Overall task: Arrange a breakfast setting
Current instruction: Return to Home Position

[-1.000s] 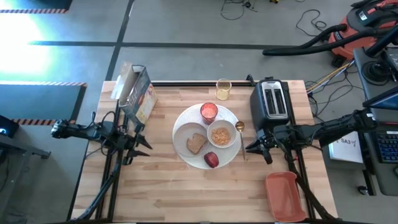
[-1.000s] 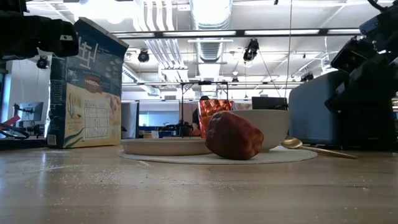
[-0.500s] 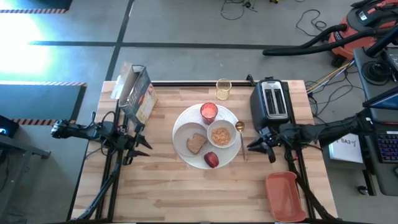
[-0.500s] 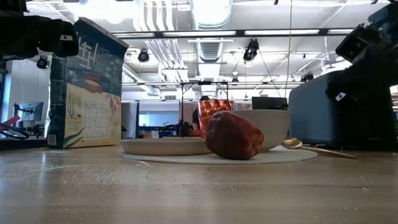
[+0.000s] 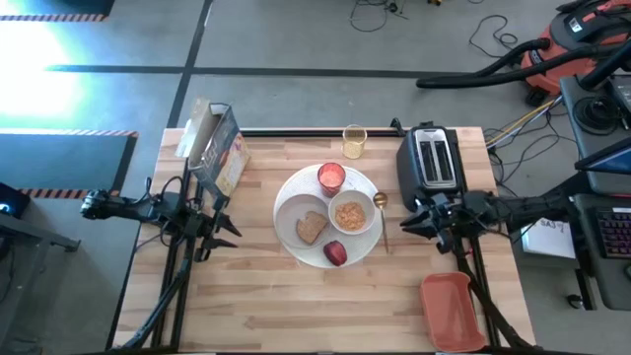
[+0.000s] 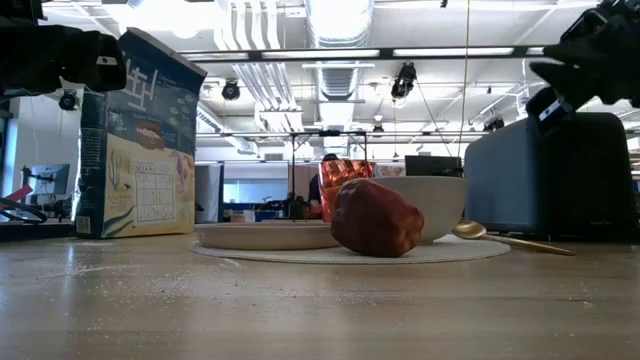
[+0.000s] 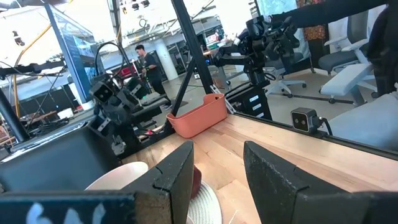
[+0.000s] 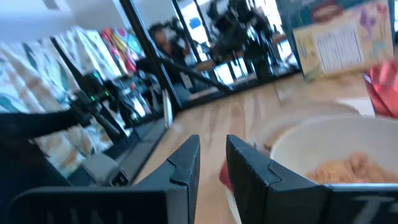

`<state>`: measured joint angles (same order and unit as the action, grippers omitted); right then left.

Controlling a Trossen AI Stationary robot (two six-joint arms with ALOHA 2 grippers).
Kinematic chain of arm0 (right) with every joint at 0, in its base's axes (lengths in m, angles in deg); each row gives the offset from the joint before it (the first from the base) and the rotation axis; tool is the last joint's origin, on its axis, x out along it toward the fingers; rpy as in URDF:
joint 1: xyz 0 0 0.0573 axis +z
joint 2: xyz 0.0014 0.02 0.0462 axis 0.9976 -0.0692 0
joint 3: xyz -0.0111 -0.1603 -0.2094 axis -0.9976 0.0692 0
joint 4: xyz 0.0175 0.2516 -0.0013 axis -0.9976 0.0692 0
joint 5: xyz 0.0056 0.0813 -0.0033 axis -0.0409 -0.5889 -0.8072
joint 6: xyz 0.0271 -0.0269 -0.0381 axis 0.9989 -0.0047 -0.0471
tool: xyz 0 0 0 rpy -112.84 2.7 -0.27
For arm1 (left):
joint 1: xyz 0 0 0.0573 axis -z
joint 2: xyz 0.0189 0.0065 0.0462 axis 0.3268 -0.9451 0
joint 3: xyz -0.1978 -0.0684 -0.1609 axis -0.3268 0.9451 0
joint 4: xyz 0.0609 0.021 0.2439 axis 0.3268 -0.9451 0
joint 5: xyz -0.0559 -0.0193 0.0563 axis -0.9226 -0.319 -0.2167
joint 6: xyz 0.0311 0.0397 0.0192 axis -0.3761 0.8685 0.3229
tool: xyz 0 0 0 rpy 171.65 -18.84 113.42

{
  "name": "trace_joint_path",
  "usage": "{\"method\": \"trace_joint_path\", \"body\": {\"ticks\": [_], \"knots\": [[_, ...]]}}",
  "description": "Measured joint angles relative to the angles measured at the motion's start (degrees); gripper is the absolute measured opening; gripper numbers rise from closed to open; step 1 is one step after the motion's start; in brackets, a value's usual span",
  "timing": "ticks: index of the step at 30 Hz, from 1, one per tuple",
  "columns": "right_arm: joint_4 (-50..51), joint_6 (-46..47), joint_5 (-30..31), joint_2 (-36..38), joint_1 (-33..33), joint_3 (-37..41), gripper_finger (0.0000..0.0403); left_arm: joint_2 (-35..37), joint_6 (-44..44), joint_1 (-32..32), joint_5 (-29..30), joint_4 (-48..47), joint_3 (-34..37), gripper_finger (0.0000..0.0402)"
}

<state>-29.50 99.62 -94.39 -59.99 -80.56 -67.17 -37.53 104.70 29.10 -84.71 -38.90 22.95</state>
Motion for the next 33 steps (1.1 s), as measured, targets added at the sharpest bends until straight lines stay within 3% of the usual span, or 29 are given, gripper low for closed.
{"method": "trace_joint_path", "body": {"ticks": [10,33], "knots": [[-0.17,0.02,0.00,7.47,0.00,0.02,0.0068,0.00,0.02,0.00,0.00,0.00,0.02,0.0125],[0.13,0.02,0.02,6.94,0.00,0.04,0.0068,-0.02,0.00,0.01,0.00,-0.04,-0.02,0.0125]]}}
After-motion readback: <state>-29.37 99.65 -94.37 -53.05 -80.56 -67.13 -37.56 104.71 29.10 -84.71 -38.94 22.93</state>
